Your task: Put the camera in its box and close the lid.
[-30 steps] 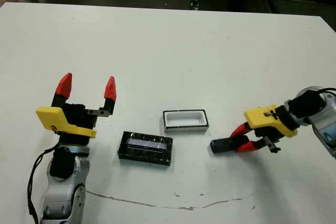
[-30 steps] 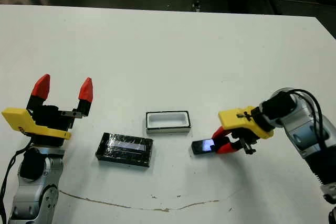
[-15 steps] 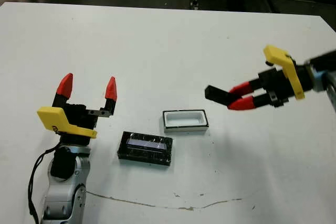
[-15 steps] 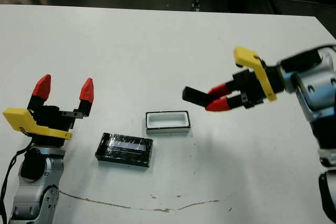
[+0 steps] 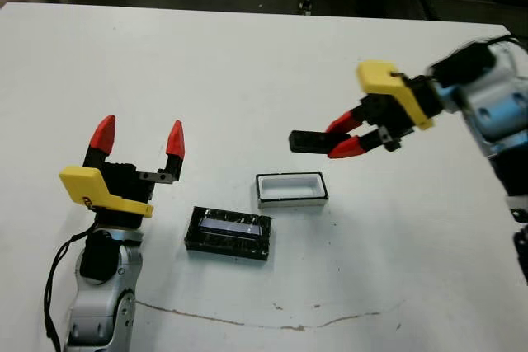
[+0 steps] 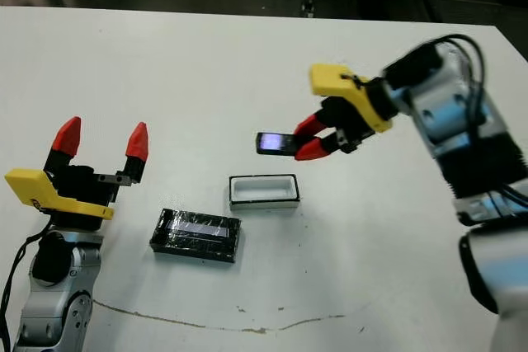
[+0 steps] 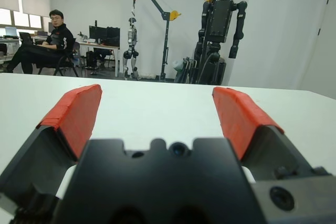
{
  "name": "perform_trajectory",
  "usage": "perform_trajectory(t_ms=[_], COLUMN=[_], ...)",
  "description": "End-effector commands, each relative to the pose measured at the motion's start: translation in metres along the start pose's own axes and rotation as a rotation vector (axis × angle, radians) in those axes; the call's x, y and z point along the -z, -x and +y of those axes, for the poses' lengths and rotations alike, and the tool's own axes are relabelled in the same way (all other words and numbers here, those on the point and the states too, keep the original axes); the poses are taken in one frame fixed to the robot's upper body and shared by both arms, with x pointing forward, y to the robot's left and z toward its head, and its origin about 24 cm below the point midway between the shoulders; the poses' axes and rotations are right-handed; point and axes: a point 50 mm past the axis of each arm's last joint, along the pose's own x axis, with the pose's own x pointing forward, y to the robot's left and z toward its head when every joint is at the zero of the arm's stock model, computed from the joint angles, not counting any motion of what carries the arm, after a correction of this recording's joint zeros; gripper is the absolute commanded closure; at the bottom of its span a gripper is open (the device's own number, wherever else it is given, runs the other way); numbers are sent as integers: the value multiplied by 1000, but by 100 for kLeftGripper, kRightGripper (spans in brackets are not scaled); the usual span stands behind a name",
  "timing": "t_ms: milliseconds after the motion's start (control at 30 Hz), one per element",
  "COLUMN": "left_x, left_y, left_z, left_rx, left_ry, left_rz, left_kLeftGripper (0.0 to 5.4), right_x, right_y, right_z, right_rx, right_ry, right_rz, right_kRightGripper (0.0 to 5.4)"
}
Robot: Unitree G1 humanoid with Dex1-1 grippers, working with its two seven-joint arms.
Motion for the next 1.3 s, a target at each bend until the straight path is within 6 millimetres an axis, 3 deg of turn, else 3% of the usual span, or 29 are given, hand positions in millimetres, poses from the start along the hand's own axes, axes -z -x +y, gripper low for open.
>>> perform_trajectory(t_ms=[33,233,400,1100,1300], left_x=[2,2,2,3,4], left_y=[1,2,2,4,5], left_z=[1,2,1,1,-1], left_rx=[-6,-11,-15,-24,-27], left_ry=[1,-2,-4,6,11], left_rz=[13,12,16,14,18], left_kLeftGripper=[0,0,0,0,0], right_x=[-11,-25,-26,-25,-21], right_y=[-5,-18,-25,-33,-30], right_z=[-5,-10,-11,2,9], right_rx=[-16,-37,-49,-92,-65], right_ry=[52,138,196,158,51], right_rz=[52,134,149,288,302], right_kRightGripper=[372,372,372,372,372])
